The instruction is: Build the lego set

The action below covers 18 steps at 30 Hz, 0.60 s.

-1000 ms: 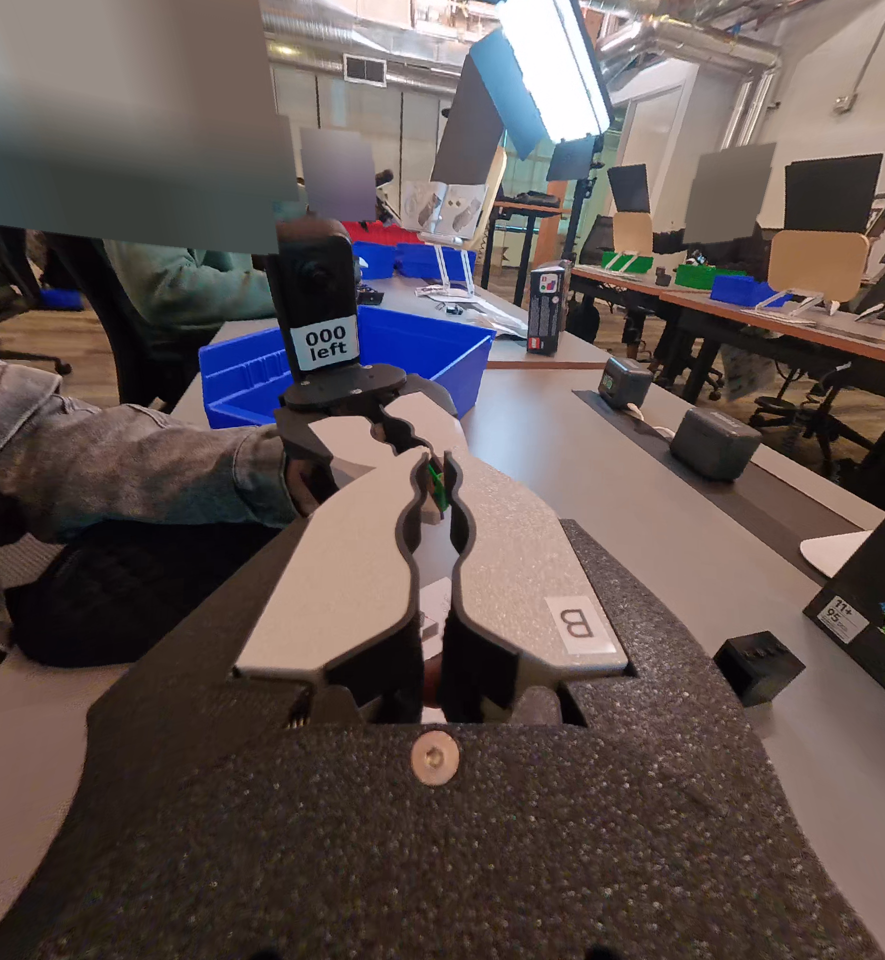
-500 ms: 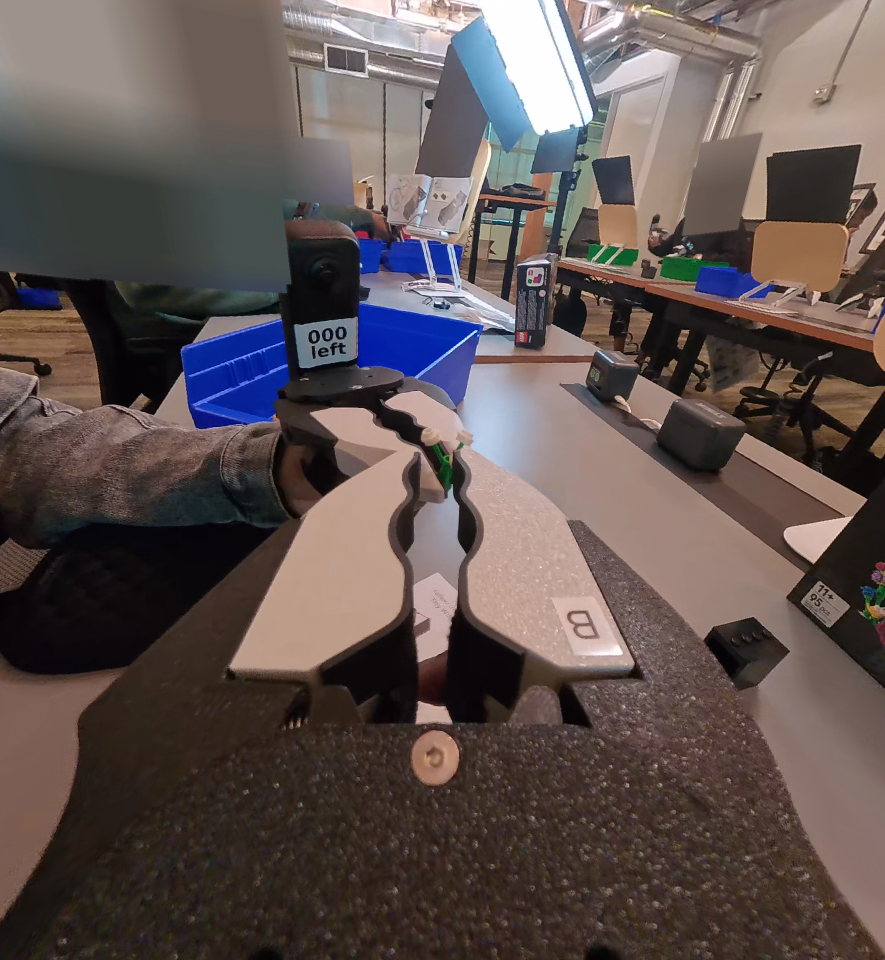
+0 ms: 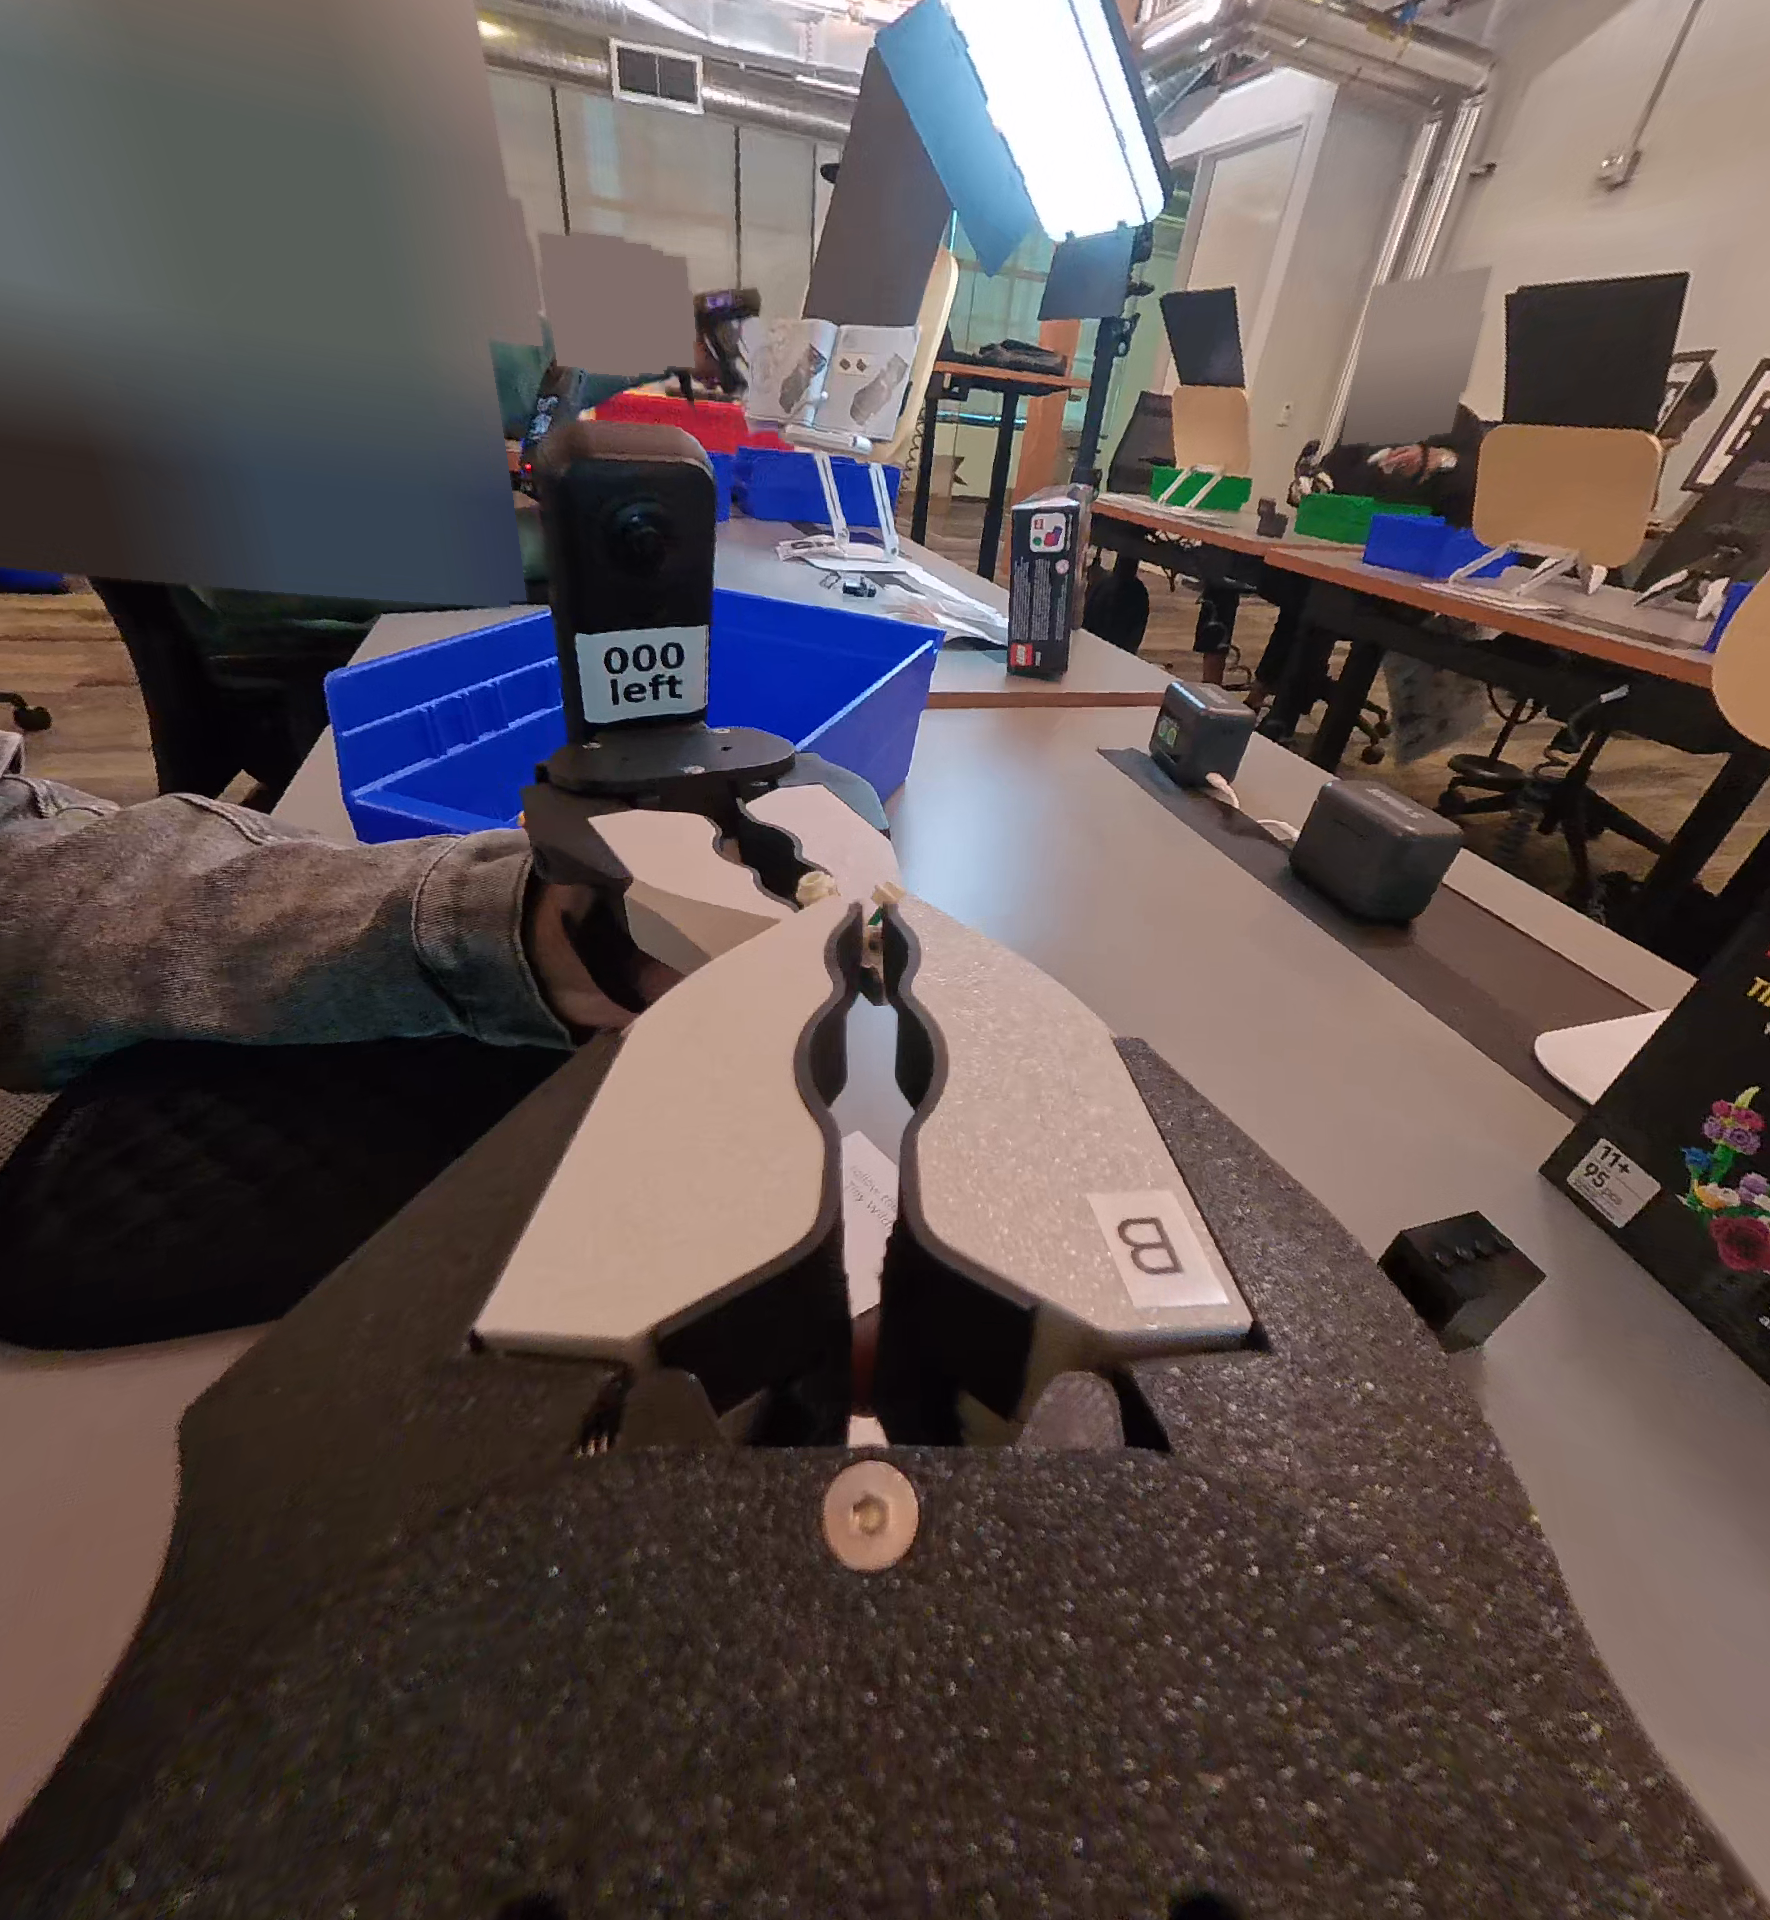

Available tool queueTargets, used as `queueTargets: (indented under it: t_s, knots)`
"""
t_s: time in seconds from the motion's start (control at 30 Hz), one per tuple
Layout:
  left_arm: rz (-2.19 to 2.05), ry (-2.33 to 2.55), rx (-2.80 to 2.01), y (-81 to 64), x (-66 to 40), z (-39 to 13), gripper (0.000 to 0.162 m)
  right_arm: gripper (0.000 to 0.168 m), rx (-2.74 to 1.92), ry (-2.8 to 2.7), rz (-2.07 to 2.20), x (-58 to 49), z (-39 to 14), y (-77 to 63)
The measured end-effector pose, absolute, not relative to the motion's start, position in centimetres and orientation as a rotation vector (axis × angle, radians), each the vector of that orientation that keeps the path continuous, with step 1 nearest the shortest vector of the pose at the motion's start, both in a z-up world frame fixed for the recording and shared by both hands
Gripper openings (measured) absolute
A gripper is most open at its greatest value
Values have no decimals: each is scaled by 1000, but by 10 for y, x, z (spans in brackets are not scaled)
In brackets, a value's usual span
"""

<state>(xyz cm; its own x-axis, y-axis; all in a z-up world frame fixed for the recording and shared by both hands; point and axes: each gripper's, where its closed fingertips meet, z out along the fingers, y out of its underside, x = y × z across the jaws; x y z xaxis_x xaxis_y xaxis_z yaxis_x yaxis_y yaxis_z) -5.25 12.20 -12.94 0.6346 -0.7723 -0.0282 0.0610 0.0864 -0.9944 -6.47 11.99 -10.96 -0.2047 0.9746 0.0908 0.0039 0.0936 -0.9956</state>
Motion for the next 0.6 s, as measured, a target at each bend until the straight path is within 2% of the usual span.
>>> queueTargets:
  t_s: [0.6]
  knots:
    - [-713,661,-1354,120,-53,-129,7,3,-1061,-1405,1323,-65,-112,121]
